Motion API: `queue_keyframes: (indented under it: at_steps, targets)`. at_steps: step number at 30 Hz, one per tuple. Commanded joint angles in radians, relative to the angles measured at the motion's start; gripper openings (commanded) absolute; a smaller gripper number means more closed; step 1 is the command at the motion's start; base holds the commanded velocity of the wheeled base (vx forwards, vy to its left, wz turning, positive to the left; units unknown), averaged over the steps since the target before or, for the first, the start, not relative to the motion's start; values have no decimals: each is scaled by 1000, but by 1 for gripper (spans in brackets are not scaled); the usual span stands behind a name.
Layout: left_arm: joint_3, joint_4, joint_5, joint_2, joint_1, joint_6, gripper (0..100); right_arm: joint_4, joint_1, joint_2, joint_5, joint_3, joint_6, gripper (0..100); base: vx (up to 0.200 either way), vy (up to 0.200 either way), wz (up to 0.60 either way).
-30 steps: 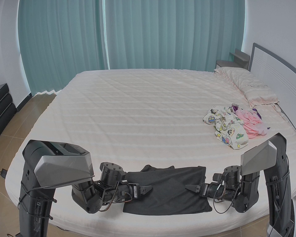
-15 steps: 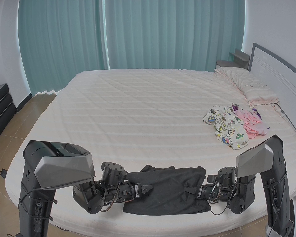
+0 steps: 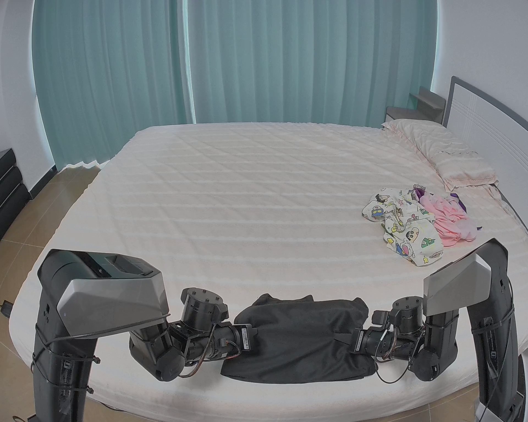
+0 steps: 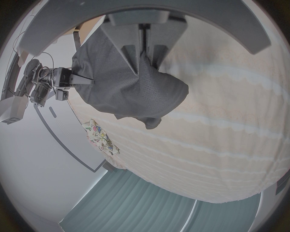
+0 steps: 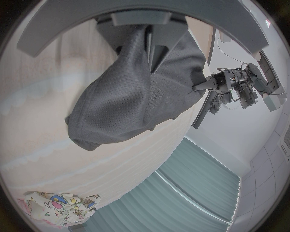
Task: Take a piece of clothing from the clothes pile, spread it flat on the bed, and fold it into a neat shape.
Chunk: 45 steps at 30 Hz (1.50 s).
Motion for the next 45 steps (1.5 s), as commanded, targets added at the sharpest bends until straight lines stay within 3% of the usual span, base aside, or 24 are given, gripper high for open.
queue_keyframes:
  at_steps: [1, 13, 45]
  targets:
    - [6, -1, 7, -20, -6, -6, 0, -11, -5, -34, 2, 19, 2, 0, 0, 0, 0]
    - [6, 7, 59, -44, -58, -8, 0, -12, -9, -96, 4, 68, 4, 0, 0, -167, 0]
    - [9, 13, 59, -76, -72, -8, 0, -12, -41, -132, -1, 109, 1, 0, 0, -200, 0]
